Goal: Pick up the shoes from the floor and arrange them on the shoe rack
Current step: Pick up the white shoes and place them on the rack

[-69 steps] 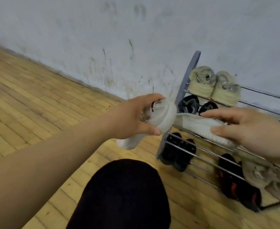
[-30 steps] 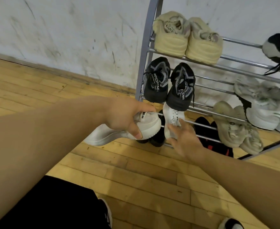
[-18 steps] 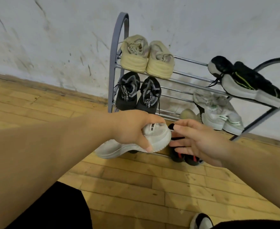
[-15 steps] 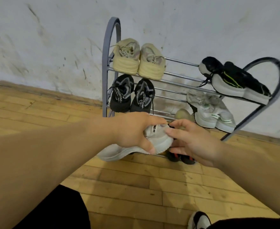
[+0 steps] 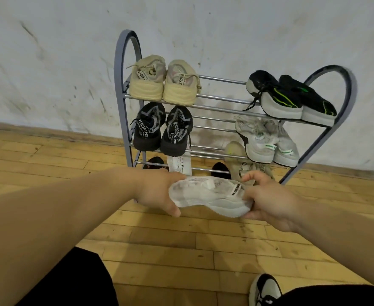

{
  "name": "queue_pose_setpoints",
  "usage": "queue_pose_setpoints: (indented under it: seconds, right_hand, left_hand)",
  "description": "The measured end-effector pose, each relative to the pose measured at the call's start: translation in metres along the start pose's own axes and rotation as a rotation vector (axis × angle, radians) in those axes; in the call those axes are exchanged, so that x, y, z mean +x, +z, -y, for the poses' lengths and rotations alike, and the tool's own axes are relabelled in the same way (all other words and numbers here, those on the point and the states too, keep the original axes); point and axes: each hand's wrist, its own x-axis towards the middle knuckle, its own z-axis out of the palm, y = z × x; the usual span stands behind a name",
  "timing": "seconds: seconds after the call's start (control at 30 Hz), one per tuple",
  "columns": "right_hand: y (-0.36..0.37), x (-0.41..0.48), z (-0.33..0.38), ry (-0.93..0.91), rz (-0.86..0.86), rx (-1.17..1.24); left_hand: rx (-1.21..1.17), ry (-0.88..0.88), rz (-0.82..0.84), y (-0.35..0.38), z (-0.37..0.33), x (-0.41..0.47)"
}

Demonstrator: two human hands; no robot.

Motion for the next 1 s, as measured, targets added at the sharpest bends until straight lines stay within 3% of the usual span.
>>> queue_pose_setpoints:
  seconds: [0.27,0.67,0.83,1.0]
  right_hand:
    - [-0.004,0.027,-0.014,0.036,-0.140,0.022]
    - [0.013,0.072,-0.012,0.136,-0.231,0.281]
    - [0.025,0.107,-0.018,0.108,-0.309,0.239]
    - [0.024,0.168,-0.037,0.043,-0.333,0.001]
  left_hand:
    - [-0.105,-0.137,-0.028,0.003,0.021,0.033]
    - [-0.229,-0.202,0.042,0.035,0.036,0.101]
    - [-0.220,-0.204,0.104,0.040,0.028,0.128]
    - [-0.228,-0.207,0.216,0.045,0.030,0.143]
